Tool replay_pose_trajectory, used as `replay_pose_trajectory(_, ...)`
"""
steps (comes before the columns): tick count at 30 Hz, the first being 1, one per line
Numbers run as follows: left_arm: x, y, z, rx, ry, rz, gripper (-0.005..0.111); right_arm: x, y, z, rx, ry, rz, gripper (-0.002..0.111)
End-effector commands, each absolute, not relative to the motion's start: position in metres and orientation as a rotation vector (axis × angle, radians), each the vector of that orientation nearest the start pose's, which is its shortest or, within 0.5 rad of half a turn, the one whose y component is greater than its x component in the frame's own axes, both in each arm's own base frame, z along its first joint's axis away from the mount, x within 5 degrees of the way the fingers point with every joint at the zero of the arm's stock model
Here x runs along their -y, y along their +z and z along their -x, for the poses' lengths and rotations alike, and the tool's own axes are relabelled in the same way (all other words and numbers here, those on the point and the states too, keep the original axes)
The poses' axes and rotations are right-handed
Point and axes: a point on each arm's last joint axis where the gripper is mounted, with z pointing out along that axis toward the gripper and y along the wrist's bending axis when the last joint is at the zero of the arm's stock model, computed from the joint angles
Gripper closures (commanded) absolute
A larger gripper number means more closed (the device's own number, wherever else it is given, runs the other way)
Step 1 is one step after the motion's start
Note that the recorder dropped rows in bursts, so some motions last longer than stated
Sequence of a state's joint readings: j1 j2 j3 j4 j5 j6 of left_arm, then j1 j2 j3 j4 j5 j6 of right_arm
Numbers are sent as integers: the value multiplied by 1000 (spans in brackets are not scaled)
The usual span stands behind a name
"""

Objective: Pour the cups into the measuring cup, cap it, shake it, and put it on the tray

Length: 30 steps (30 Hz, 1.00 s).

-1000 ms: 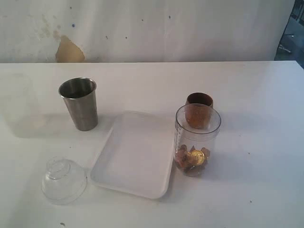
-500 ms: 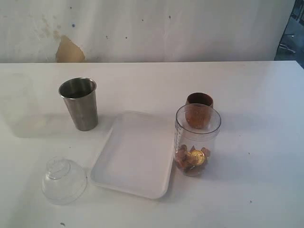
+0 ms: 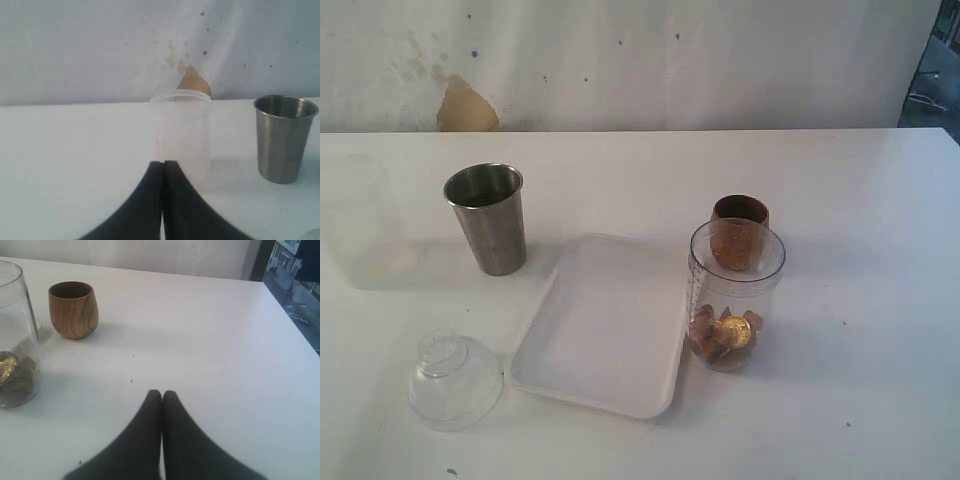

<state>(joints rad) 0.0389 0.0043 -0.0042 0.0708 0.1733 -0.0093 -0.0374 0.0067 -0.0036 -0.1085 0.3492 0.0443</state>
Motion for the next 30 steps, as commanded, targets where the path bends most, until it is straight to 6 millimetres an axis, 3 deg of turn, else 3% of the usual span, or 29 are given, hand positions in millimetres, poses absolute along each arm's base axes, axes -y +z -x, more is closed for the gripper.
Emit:
replay_pose_trajectory(1,-2,214,-56,-1469,234,-159,107,6,182,-53,-1834,-102,-16,108)
replay_pose_trajectory(6,0,228,-54,-1318,191,-137,107,6,182,-53,-1834,-102,-16,108)
replay_pose_trajectory(14,6,253,-43,-1007,-407,167,107,6,182,-53,-1834,-102,-16,108)
replay_pose_trajectory(23,7,253,-43,-1009,-433,168,105,6,182,-53,-1834,-102,-16,108)
replay_pose_trajectory(25,8,248,-48,-1087,-426,168,95,6,182,-53,-1834,-102,-16,108)
replay_pose_trajectory(27,12,246,-53,-1149,-402,115,76,6,182,-53,-1834,-102,-16,108)
replay_pose_trajectory(30,17,248,-62,-1192,-393,28,28,6,182,-53,-1834,-102,-16,108)
